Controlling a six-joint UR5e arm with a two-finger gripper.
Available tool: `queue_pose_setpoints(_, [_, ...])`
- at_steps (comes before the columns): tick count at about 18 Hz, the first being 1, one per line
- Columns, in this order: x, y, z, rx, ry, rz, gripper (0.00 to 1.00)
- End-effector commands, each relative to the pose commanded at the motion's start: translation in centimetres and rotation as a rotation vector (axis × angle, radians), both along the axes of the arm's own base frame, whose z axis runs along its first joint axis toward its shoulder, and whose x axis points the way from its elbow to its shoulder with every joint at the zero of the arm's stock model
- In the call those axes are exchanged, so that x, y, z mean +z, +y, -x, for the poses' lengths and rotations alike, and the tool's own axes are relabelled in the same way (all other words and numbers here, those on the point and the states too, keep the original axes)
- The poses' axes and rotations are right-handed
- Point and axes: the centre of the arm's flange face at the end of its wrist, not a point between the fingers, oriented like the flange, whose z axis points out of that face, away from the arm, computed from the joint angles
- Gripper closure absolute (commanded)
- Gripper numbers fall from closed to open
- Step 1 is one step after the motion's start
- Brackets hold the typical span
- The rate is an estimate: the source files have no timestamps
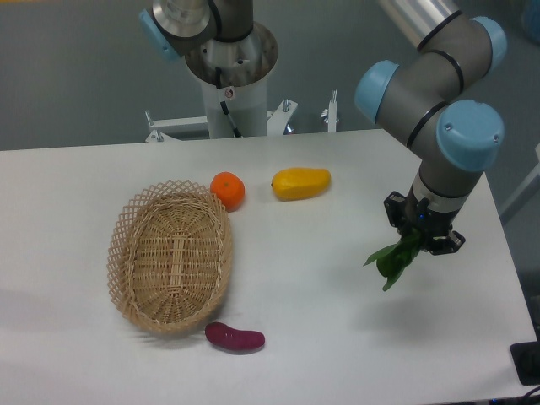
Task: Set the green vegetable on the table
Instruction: 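Lower the held green bok choy toward the table beside the yellow mango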
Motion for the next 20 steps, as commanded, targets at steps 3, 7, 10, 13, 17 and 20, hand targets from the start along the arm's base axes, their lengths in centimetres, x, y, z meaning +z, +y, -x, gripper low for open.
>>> queue_pose_setpoints(3, [-0.5, 0.0, -0.5, -0.010, -0.008, 0.011, 1.00])
queue_pose_setpoints(7, [-1.4, 0.0, -2.4, -0.020, -0.033, 0.026, 0.99])
queue_pose_setpoints(10, [-2.5, -1.6, -4.9, -0.021, -0.062, 0.034, 0.99])
queue_pose_setpoints(13, [-4.5, -2.6, -6.9, -0.021, -0.088, 0.049, 0.97])
queue_pose_setpoints(17, [-7.8, -3.6, -9.1, -0.024, -0.073, 0.045, 0.96])
queue_pose_setpoints(20, [-9.7, -4.1, -10.2, -0.015, -0.075, 0.046, 0.96])
